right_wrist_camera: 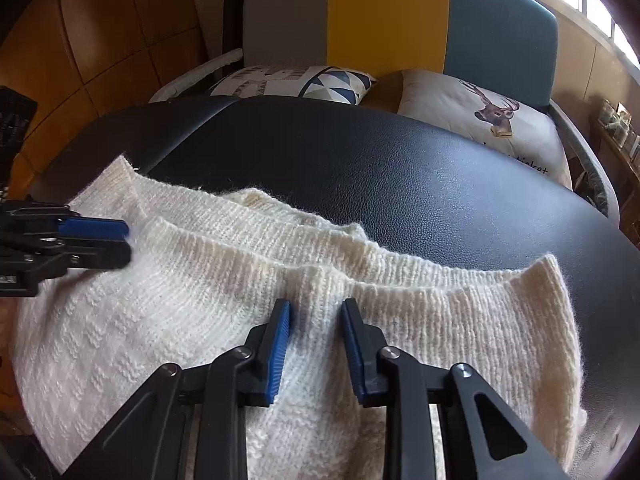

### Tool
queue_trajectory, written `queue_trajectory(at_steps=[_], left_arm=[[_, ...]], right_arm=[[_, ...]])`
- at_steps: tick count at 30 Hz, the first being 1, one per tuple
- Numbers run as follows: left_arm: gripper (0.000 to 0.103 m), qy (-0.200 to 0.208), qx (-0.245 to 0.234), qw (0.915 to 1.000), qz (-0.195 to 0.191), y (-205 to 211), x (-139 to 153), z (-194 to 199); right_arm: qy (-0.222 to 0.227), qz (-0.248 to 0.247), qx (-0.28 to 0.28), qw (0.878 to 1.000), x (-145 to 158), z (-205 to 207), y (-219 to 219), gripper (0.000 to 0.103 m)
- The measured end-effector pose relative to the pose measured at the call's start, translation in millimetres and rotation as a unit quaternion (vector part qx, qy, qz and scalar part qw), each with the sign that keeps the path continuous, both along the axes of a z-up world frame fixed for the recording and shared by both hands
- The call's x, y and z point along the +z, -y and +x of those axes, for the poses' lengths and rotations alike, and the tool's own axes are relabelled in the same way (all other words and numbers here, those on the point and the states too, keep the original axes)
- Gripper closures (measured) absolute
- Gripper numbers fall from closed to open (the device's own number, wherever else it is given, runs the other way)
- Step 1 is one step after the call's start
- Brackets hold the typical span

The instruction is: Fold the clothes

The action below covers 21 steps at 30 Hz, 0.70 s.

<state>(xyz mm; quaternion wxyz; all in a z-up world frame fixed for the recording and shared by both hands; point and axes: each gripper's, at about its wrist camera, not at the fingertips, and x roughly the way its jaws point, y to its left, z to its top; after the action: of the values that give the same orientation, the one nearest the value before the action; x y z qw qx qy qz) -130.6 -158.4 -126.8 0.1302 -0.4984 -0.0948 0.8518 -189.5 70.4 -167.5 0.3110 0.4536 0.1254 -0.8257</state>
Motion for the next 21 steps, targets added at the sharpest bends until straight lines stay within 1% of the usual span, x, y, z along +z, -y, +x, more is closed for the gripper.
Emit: queue_trajectory(at_steps=[1, 2, 3, 4, 5, 7, 10, 12, 16, 17, 18, 19, 21], left_arm=[[0.071, 0.011, 0.006, 0.9999, -0.005, -4.7, -7.3, -6.5], [0.079, 0.021, 0.013, 0.9997, -0.009, -9.8, -14.7, -12.5], [0.093, 0.015, 0.013, 0.9998, -0.009, -11.4, -16.5, -12.6], [0.097, 0.007, 0.012, 0.9999, -0.007, -12.5, -17.1, -11.6], [0.098, -0.004, 0.019, 0.9998, -0.002, -12.0, -14.7, -8.2], [0.098, -0.046, 0.033, 0.9983, 0.013, -8.5, -0.2, -1.1], [0.098, -0.11, 0.054, 0.9917, 0.038, -2.9, 22.8, 9.5], [0.098, -0.107, 0.06, 0.9922, 0.024, -6.4, 14.2, -2.8], [0.098, -0.093, 0.07, 0.9932, -0.008, -14.9, -7.0, -30.8], [0.097, -0.089, 0.073, 0.9932, -0.016, -17.0, -12.3, -37.8], [0.096, -0.061, 0.071, 0.9956, -0.008, -17.1, -24.8, -46.4], [0.096, -0.055, 0.077, 0.9955, 0.007, -14.3, -28.1, -48.9], [0.095, -0.055, 0.079, 0.9953, 0.014, -11.5, -25.7, -48.2]], right_arm=[[-0.001, -0.002, -0.001, 1.0, 0.5, -0.1, -0.6, 0.085], [-0.004, -0.002, -0.001, 1.0, 1.3, 0.8, -0.6, 0.087], [-0.007, -0.003, -0.001, 1.0, 2.4, 1.8, -0.6, 0.091], [-0.013, -0.004, 0.001, 1.0, 6.1, 3.2, -0.4, 0.095], [-0.02, -0.005, 0.002, 1.0, 9.8, 4.6, -0.3, 0.097], [-0.036, -0.011, 0.002, 0.999, 19.9, 6.6, -0.5, 0.097], [-0.055, -0.028, -0.022, 0.998, 32.2, 0.7, -1.9, 0.097], [-0.049, -0.029, -0.044, 0.997, 27.8, -7.8, -1.0, 0.097], [-0.005, -0.012, -0.085, 0.996, -6.2, -23.5, 1.7, 0.097], [-0.003, -0.019, -0.096, 0.995, -6.5, -25.7, -1.2, 0.098], [0.0, -0.025, -0.105, 0.994, -7.1, -27.7, -3.7, 0.096], [0.005, -0.026, -0.106, 0.994, -9.6, -27.7, -3.8, 0.095], [0.005, -0.028, -0.105, 0.994, -10.4, -26.8, -4.3, 0.095]])
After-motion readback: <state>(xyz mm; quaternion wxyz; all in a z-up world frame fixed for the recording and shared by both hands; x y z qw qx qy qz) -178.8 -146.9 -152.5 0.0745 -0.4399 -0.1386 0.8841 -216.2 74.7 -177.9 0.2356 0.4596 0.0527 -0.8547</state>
